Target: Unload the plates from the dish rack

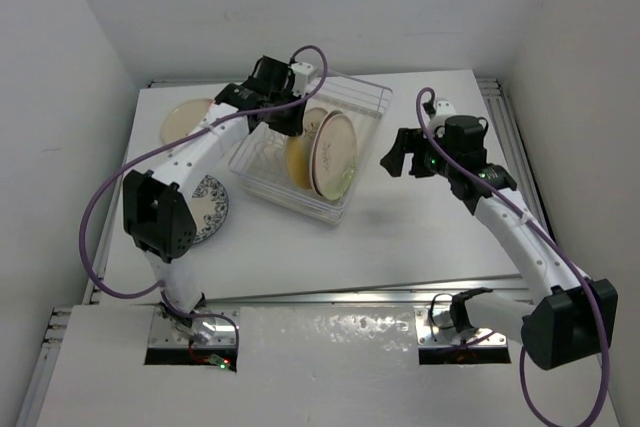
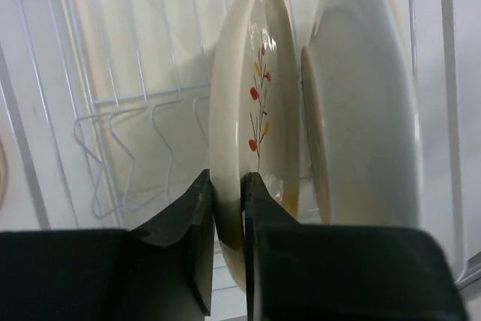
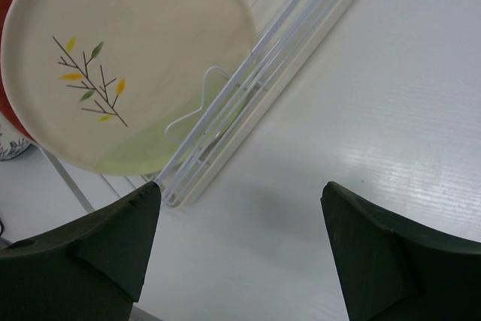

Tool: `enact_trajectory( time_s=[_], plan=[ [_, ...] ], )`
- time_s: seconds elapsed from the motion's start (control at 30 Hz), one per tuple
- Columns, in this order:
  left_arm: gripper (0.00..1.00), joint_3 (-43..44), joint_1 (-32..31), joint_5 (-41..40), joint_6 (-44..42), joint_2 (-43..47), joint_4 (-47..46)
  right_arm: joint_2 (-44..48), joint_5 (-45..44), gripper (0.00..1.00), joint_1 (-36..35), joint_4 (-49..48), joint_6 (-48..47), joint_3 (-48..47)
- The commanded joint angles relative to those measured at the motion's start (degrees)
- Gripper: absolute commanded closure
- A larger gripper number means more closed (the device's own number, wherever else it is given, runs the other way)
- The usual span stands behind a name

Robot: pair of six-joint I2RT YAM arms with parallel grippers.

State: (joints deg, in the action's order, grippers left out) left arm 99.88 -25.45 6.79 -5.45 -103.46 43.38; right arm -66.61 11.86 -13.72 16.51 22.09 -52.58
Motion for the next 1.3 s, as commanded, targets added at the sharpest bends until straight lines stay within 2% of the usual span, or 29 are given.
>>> enact_trajectory(
  time_s=[0.0, 0.2, 0.37, 0.53, 0.63, 0.73, 0.83, 0.87, 0.9, 1.0, 1.13, 1.27],
  plan=[
    [1.0, 3.13, -0.39, -0.28, -1.14, -0.25, -0.84, -0.54, 2.11, 0.14, -0.35, -2.01, 0.41, 0.46],
    [1.0, 10.06, -0.39, -2.92, -1.49, 1.07, -1.71, -2.29, 8.35, 0.15, -0.35, -6.05, 4.89, 2.56],
    [1.0, 18.5, -0.39, -4.14, -1.67, 0.8, -0.31, -2.39, 7.74, 0.15, -0.35, -7.37, 6.57, 3.01],
    [1.0, 23.96, -0.39, -6.25, -1.75, 0.98, -0.4, -1.86, 5.64, 0.15, -0.35, -4.12, 4.2, 2.04],
    [1.0, 25.36, -0.39, -11.43, -3.15, 1.07, -1.27, -1.07, 4.67, 0.15, -0.35, -3.5, 3.23, 1.78],
    [1.0, 27.12, -0.12, -22.12, -5.61, 1.33, -3.47, -0.37, 4.4, 0.15, -0.35, -3.85, 3.05, 1.78],
    [1.0, 28.79, 3.99, -22.53, -4.84, 2.3, -6.89, -0.01, 4.67, 0.15, -0.35, -4.3, 3.05, 1.69],
    [1.0, 30.45, 9.14, -20.95, -3.26, 2.3, -7.94, 0.07, 4.75, 0.15, -0.43, -4.47, 3.14, 1.6],
    [1.0, 31.68, 12.06, -19.28, 0.49, 1.6, -8.04, 0.08, 5.01, 0.15, -0.35, -4.56, 3.23, 1.69],
    [1.0, 33.72, 22.18, -11.65, 4.65, 1.07, -8.92, 0.08, 5.63, 0.15, -0.35, -4.74, 3.58, 1.86],
    [1.0, 29.16, 32.02, -4.25, 9.57, 1.95, -12.43, 0.08, 6.07, 0.15, -0.35, -4.82, 3.58, 2.04],
    [1.0, 20.22, 38.71, 5.4, 13.71, 0.72, -15.41, -0.36, 6.69, 0.15, -0.43, -5.26, 3.49, 1.51]
  ],
)
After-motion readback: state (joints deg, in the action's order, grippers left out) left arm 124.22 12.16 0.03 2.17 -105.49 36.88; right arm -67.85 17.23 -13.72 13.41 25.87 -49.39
